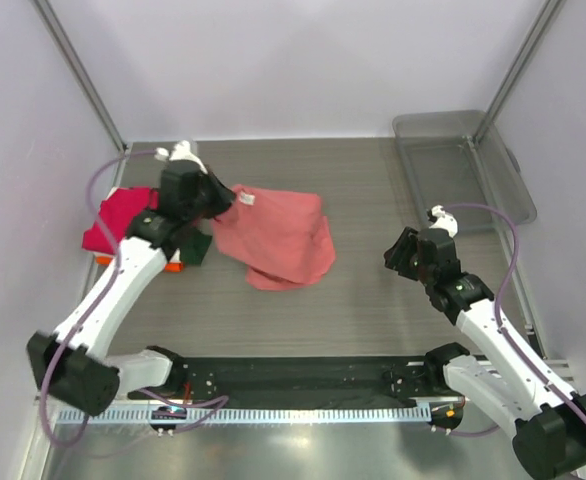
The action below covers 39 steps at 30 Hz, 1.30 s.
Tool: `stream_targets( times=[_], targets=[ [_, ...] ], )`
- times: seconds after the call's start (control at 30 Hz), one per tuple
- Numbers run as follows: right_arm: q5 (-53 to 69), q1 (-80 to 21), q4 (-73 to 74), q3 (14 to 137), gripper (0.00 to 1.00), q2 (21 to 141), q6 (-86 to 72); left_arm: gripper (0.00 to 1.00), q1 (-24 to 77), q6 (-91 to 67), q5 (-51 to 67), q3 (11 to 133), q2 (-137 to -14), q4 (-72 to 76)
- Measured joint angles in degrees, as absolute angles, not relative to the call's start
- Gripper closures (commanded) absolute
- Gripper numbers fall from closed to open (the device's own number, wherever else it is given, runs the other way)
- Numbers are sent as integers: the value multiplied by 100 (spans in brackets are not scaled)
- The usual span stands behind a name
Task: Fold and stack the t-shirts
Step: Flatten the tshirt out
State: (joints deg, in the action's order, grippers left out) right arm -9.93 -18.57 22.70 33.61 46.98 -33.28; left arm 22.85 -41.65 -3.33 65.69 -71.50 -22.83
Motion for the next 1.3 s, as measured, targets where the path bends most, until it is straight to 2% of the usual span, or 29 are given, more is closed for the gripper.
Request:
stream_targets(
  times=[0.1,0.23,0.37,0.47,0.6,0.87,1.1,1.17,1.3],
  targets=[
    [-930,-1857,2228,3365,46,4685,-3317,100,2316,-4165,-390,7207,-6346,-2746],
    [-899,-1857,2228,3413,47,4687,-3310,100,3208,-4160,-405,8108,-6077,-3033],
    [-832,-1857,2224,3465,47,4687,-3312,100,4611,-3988,-495,9262,-6753,-3387],
    [-735,-1857,2202,3474,47,4687,-3275,100,4974,-3819,-530,9765,-7363,-3634],
    [-333,-1852,2023,3472,44,4792,-3109,100,4971,-3651,-1076,9282,-7393,-4348],
    [598,-1964,1435,3457,43,6246,-2853,100,4012,-3605,-2112,7402,-5408,-5133],
    [661,-2598,1028,3802,46,7640,-2851,100,3662,-3592,-2650,7172,-4357,-5221],
    [576,-2858,937,4108,49,8130,-2860,100,3662,-3559,-2788,7262,-4278,-5247],
    [454,-3234,701,4838,50,9043,-2915,100,3662,-3505,-3065,7424,-4303,-5297]
  ],
)
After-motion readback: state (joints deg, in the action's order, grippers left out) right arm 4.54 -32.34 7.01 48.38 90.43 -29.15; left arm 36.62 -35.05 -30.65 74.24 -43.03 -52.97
